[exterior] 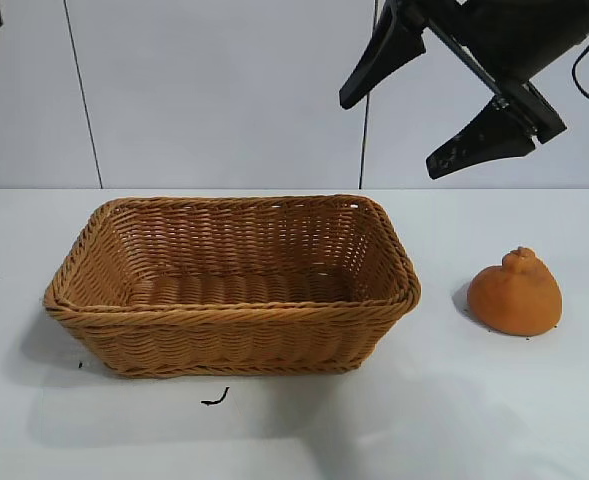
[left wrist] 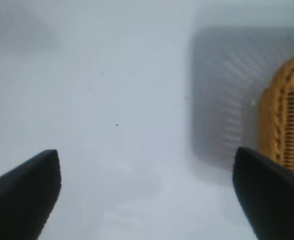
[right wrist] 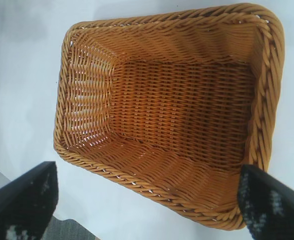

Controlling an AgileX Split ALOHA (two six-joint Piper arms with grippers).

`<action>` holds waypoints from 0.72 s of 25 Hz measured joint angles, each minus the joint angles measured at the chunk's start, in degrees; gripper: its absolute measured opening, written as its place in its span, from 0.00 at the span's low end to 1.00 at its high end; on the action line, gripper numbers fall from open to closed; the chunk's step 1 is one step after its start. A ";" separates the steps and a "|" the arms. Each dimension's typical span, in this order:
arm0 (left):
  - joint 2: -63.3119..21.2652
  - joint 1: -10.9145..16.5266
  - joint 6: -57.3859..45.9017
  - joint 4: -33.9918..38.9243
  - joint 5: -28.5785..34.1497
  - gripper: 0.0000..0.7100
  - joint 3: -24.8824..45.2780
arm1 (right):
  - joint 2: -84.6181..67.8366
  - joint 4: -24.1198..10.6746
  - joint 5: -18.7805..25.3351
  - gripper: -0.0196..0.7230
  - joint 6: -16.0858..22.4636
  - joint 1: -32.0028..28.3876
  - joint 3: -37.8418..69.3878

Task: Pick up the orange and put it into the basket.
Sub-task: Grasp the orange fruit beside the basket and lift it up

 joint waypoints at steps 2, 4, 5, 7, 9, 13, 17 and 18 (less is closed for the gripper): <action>-2.31 0.00 0.50 -2.00 0.00 0.95 1.92 | 0.00 -0.05 0.00 0.96 0.00 0.00 0.00; -6.15 0.00 1.70 -3.87 0.00 0.95 4.59 | 0.00 -0.11 0.00 0.96 0.00 0.00 0.00; -7.91 0.00 2.15 -4.53 0.00 0.95 6.27 | 0.00 -0.11 0.00 0.96 0.00 0.00 0.00; -12.24 0.00 2.72 -4.78 0.00 0.95 9.70 | 0.00 -0.11 0.00 0.96 0.00 0.00 0.00; -17.23 -0.06 3.14 -4.50 0.06 0.95 13.91 | 0.00 -0.11 0.00 0.96 0.00 0.00 0.00; -29.10 -0.06 4.03 -4.44 0.13 0.95 23.26 | 0.00 -0.11 0.00 0.96 0.00 0.00 0.00; -40.65 -0.06 4.21 -4.44 0.13 0.95 33.86 | 0.00 -0.15 0.00 0.96 0.00 0.00 0.00; -43.69 -0.06 4.21 -4.44 0.13 0.95 36.95 | 0.00 -0.15 0.00 0.96 0.00 0.00 0.00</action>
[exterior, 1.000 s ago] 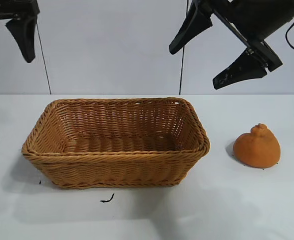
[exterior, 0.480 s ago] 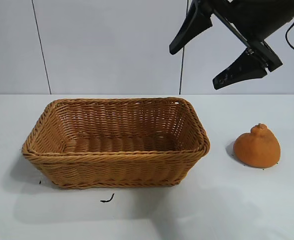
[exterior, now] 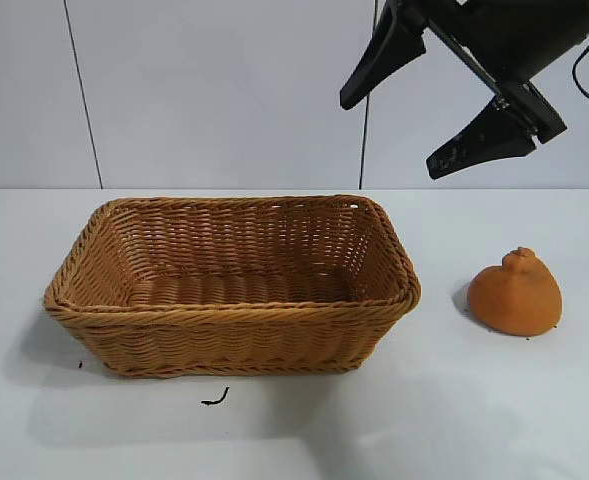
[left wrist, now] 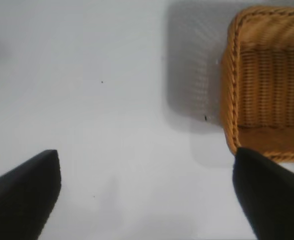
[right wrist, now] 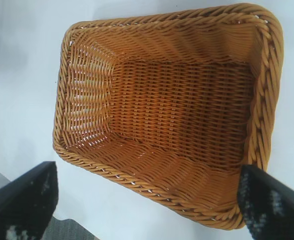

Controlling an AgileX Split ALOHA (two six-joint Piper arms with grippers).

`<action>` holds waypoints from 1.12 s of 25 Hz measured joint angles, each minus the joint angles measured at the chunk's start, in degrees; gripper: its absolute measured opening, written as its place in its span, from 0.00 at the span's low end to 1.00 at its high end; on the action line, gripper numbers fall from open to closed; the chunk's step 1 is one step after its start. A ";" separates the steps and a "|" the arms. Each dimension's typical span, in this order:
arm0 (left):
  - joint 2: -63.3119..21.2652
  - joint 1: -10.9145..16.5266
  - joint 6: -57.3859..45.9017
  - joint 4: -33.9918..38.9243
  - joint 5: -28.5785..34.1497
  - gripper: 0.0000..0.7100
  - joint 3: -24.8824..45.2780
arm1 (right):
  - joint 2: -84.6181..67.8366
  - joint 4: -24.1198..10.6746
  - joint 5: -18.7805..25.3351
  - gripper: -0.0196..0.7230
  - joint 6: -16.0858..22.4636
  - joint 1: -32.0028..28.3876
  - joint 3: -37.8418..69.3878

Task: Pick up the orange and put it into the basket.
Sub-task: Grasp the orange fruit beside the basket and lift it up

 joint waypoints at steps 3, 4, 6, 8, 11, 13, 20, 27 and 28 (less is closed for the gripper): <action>-8.82 0.00 0.00 0.00 -0.35 0.95 9.22 | 0.00 0.00 0.00 0.96 0.00 0.00 0.00; -11.96 0.00 0.00 0.00 -1.40 0.95 12.55 | 0.00 0.00 0.00 0.96 0.00 0.00 0.00; -17.72 0.00 0.00 0.00 -4.76 0.95 18.38 | 0.00 0.00 0.00 0.96 0.00 0.00 0.00; -23.74 0.00 0.00 0.00 -7.64 0.95 24.42 | 0.00 0.00 0.00 0.96 0.00 0.00 0.00; -31.27 0.00 0.00 0.00 -8.35 0.95 29.15 | 0.00 0.00 0.00 0.96 0.00 0.00 0.00; -35.56 0.00 0.06 -0.06 -8.64 0.95 29.65 | 0.00 0.00 0.00 0.96 0.00 0.00 0.00; -51.15 0.00 0.11 -0.31 -8.88 0.95 29.82 | 0.05 -2.52 2.23 0.96 0.12 0.00 -1.92; -59.24 0.00 0.22 -0.35 -8.82 0.95 29.82 | 0.11 -21.29 5.48 0.96 9.72 0.00 -10.95; -59.24 0.00 0.22 -0.35 -8.82 0.95 29.82 | 0.11 -25.45 6.09 0.96 11.83 0.00 -11.86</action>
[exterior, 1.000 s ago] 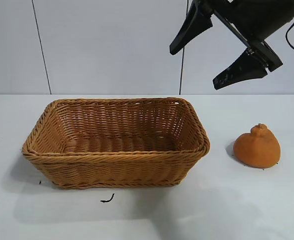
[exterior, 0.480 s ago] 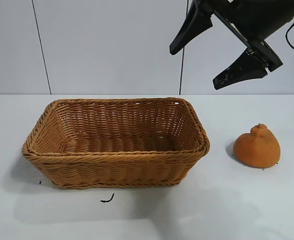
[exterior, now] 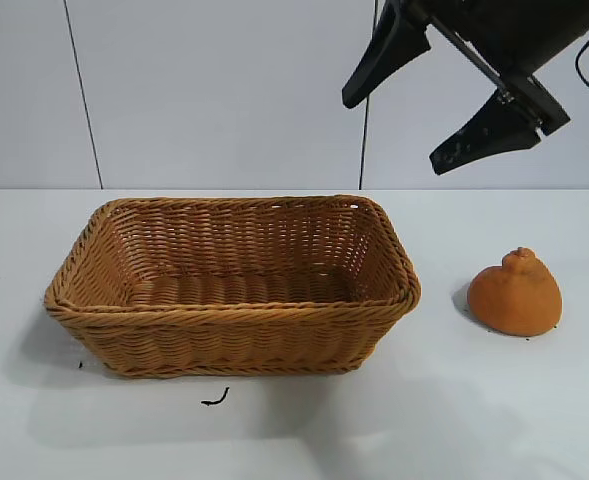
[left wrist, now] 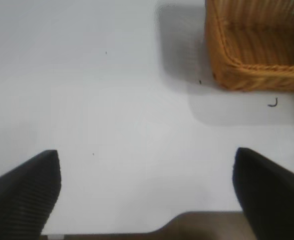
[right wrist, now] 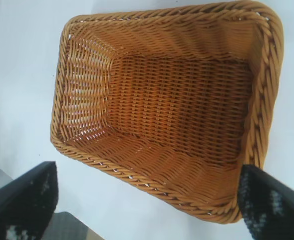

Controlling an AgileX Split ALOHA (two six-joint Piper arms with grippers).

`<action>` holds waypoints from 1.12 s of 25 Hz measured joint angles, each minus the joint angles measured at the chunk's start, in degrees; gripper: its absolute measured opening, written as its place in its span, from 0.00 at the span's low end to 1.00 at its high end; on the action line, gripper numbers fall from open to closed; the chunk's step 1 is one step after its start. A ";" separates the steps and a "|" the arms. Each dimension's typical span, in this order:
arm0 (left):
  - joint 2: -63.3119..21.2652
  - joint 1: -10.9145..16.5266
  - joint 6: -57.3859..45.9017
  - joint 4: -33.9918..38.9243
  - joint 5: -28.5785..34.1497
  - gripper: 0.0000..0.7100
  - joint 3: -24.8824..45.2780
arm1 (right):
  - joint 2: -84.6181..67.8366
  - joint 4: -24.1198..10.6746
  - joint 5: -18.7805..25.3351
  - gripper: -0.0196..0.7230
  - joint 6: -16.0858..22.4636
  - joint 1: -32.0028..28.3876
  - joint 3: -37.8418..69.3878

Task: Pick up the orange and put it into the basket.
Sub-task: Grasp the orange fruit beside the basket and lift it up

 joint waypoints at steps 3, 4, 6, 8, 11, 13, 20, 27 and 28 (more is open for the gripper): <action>0.00 0.00 0.00 0.00 0.00 0.95 0.00 | 0.05 -11.33 0.70 0.96 5.78 0.00 -1.71; 0.00 0.00 0.00 0.00 0.00 0.95 0.00 | 0.11 -14.67 0.77 0.96 7.21 0.00 -1.84; 0.00 0.00 0.00 0.00 0.00 0.95 0.00 | 0.69 -18.84 0.80 0.96 9.23 -0.07 -1.85; 0.00 0.00 0.00 0.00 0.00 0.95 0.00 | 1.82 -20.11 1.01 0.96 10.10 -0.66 -1.85; 0.00 0.00 0.00 0.00 0.00 0.95 0.00 | 4.51 -20.11 1.01 0.96 10.34 -2.22 -1.85; 0.00 0.00 0.00 0.00 0.00 0.95 0.00 | 6.51 -20.11 0.95 0.96 10.34 -3.44 -1.85; 0.00 0.00 0.00 0.00 0.00 0.95 0.00 | 14.52 -17.13 0.51 0.96 8.50 -5.14 -1.89; 0.00 0.00 0.00 0.00 0.00 0.95 0.00 | 21.40 -15.96 -1.17 0.96 8.38 -5.14 -1.89; 0.00 0.00 0.00 0.00 0.00 0.95 0.00 | 22.19 -15.96 -1.22 0.96 8.38 -5.14 -1.89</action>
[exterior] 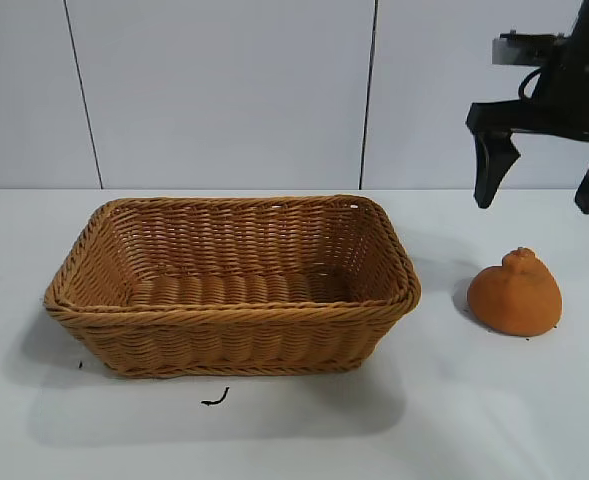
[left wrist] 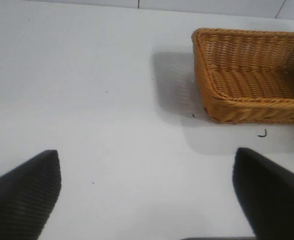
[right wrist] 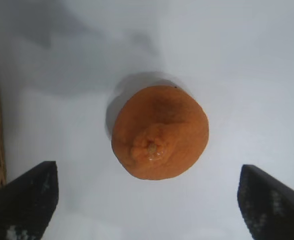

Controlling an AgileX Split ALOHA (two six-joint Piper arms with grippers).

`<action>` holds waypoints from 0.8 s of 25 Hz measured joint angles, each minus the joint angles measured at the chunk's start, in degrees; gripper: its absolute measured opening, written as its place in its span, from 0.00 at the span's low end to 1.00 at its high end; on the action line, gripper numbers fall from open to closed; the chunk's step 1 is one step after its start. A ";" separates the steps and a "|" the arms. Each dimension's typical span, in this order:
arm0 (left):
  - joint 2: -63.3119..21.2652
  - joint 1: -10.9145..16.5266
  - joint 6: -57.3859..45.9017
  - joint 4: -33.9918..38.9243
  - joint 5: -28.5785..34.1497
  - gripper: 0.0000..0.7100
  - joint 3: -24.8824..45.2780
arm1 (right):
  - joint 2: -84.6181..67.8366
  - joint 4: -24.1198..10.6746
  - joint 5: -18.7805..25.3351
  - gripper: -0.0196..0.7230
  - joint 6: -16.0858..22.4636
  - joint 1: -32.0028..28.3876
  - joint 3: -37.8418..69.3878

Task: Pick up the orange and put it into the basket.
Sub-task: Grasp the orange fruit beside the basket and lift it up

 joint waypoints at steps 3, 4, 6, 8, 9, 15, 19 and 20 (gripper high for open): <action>0.00 0.00 0.00 0.00 0.00 0.95 0.00 | 2.55 -0.58 0.02 0.96 0.00 0.00 0.00; 0.00 0.00 0.00 0.00 0.00 0.95 0.00 | 3.17 -0.71 0.02 0.96 0.23 0.00 0.00; 0.00 0.00 0.00 0.00 0.00 0.95 0.00 | 4.28 -0.85 -0.11 0.96 0.64 0.00 0.00; 0.00 0.00 0.00 0.06 0.00 0.95 0.00 | 4.90 -0.85 -0.26 0.96 0.69 0.00 0.00; 0.00 0.00 0.00 0.06 0.00 0.95 0.00 | 4.98 -0.99 -0.26 0.92 0.69 0.00 0.00; 0.00 0.00 0.00 -0.04 0.00 0.95 0.00 | 5.05 -2.23 -0.34 0.33 0.69 0.00 -0.06; 0.00 0.00 0.00 0.01 0.00 0.95 0.00 | 4.77 -3.26 0.57 0.20 0.59 0.00 -0.31; 0.00 0.00 0.00 0.01 0.00 0.95 0.00 | 4.54 -3.38 0.97 0.20 0.46 0.00 -0.31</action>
